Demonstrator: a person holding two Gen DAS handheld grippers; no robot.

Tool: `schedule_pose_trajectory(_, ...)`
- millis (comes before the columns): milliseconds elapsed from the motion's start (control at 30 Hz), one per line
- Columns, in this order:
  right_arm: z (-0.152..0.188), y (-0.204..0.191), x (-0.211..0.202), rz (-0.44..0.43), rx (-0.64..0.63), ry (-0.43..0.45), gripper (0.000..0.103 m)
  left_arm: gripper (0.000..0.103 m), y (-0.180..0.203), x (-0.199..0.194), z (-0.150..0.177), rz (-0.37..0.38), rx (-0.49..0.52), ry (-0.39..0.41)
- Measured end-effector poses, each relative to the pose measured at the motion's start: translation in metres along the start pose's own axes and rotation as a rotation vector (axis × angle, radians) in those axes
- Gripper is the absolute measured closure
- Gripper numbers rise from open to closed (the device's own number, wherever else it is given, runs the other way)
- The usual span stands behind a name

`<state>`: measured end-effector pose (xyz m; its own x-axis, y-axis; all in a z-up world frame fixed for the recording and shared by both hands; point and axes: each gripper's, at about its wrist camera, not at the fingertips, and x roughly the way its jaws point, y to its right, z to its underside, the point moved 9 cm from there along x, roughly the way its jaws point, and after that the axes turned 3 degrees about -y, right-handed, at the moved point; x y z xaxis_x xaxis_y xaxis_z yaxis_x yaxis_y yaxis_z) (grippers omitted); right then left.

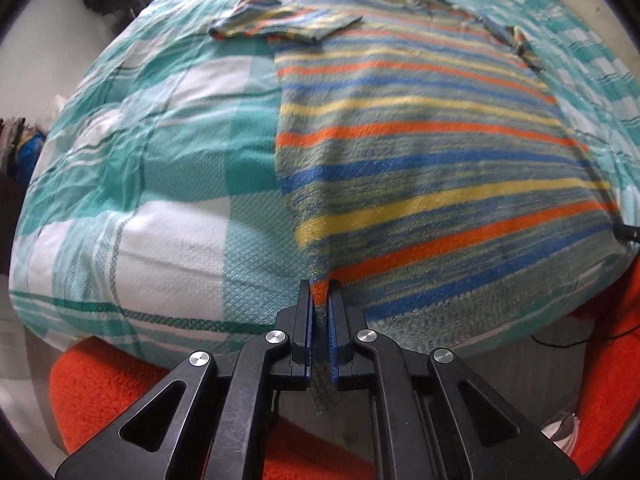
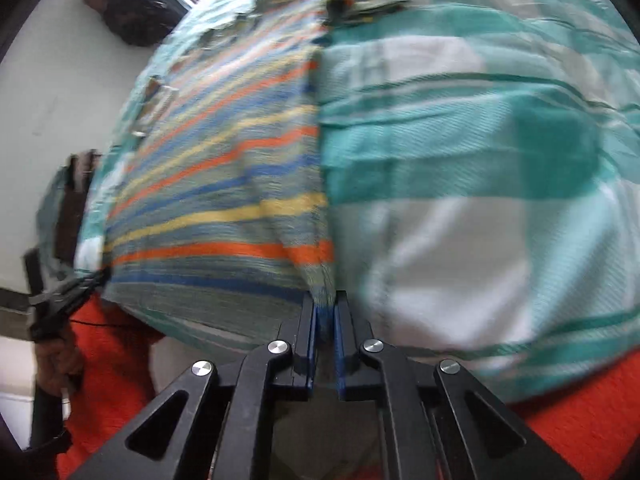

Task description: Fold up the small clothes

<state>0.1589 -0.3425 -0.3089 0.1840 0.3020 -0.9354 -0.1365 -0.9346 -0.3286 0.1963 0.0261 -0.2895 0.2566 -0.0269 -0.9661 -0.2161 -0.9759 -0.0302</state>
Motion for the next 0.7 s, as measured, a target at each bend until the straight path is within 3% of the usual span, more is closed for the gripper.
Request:
schedule_pose_trajectory(67,0.006,0.006,0.011,0.012,0.015,-0.033,0.097,0.097,0.002,0.005,0.001,-0.044,0.028,-0.017)
schedule_pose_trajectory(133,0.004,0.007,0.012,0.030,0.004,-0.026,0.096,0.089,0.003,0.002,-0.003,-0.101,0.068,-0.016)
schedule_pose_trajectory(200,0.002,0.002,0.005,0.014,-0.001,-0.035,0.085,0.078,0.002,-0.014,-0.003,-0.136,0.089,0.000)
schedule_pose_trajectory(267,-0.004,0.001,-0.016,0.021,-0.012,-0.024,0.069,0.049,-0.001,-0.039,-0.013,-0.127,0.079,0.061)
schedule_pose_trajectory(333,-0.022,-0.003,-0.047,0.073,-0.063,0.046,0.061,0.033,-0.006,-0.071,-0.037,-0.111,0.057,0.168)
schedule_pose_trajectory(433,-0.069,-0.030,-0.086,0.103,-0.168,0.139,0.060,0.025,-0.002,-0.099,-0.089,-0.070,0.030,0.290)
schedule_pose_trajectory(533,-0.122,-0.075,-0.103,0.059,-0.286,0.236,0.054,0.022,0.017,-0.093,-0.154,-0.041,0.011,0.378)
schedule_pose_trajectory(600,-0.158,-0.111,-0.089,-0.013,-0.344,0.287,0.052,0.021,0.024,-0.068,-0.183,-0.025,-0.021,0.384)
schedule_pose_trajectory(700,-0.190,-0.148,-0.037,-0.097,-0.354,0.278,0.052,0.022,0.033,-0.028,-0.196,-0.034,-0.059,0.354)
